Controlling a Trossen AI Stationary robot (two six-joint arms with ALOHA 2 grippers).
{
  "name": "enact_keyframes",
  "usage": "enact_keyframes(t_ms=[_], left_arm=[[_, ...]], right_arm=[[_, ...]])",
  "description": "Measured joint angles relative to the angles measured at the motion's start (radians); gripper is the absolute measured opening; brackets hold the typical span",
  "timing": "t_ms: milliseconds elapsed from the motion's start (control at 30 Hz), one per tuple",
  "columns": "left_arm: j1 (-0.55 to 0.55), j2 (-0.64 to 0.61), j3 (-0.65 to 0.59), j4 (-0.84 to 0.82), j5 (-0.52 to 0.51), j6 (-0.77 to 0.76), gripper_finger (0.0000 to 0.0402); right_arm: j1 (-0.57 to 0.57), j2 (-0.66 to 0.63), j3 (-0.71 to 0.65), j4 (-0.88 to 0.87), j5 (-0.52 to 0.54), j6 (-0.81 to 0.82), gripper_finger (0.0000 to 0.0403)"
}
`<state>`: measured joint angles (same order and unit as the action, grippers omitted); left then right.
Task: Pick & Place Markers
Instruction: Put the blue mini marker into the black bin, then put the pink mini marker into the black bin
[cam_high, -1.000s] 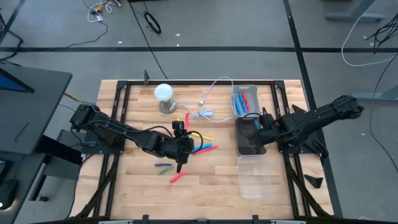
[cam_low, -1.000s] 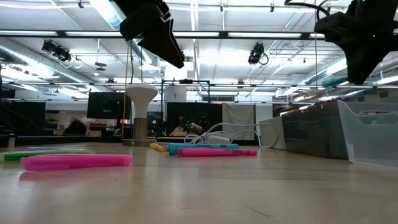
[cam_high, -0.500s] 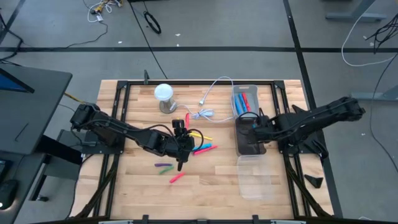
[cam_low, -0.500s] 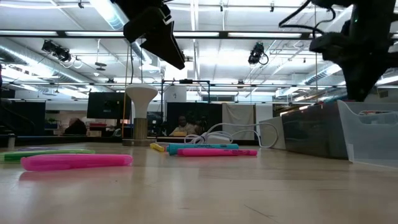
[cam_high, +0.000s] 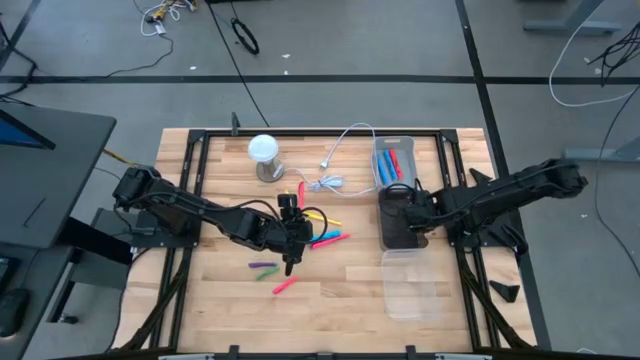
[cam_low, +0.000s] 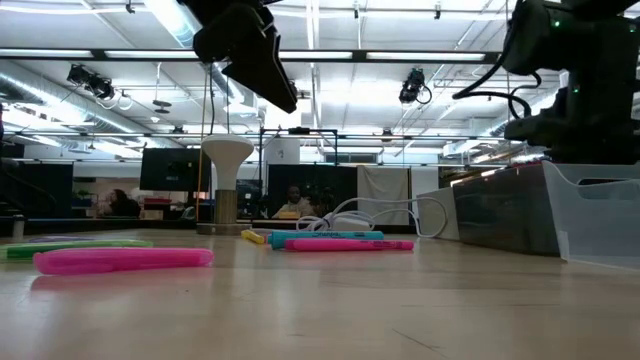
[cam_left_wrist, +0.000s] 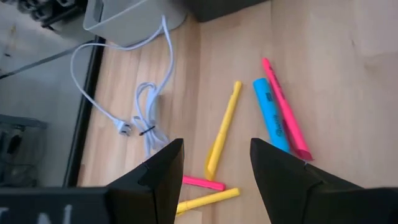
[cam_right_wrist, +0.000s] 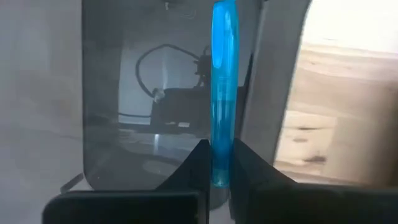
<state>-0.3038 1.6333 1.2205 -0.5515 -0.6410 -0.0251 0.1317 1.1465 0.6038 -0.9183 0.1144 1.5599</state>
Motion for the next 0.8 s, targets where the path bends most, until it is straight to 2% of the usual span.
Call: enact_keyframes(t_ms=[167,433,800], left_arm=[[0.000,0.000,0.000,-0.001,0.017,-0.010,0.0193],[0.014,0.000,0.000,-0.002,0.018,-0.013,0.0193],[0.021,0.000,0.000,-0.004,0.019,-0.015,0.0193]], right_arm=[[-0.020,0.000,-0.009,0.030,0.000,-0.040,0.0030],[-0.033,0.000,-0.009,0.038,0.000,-0.057,0.0067],[-0.032,0.000,-0.009,0.045,-0.022,-0.078,0.0096]])
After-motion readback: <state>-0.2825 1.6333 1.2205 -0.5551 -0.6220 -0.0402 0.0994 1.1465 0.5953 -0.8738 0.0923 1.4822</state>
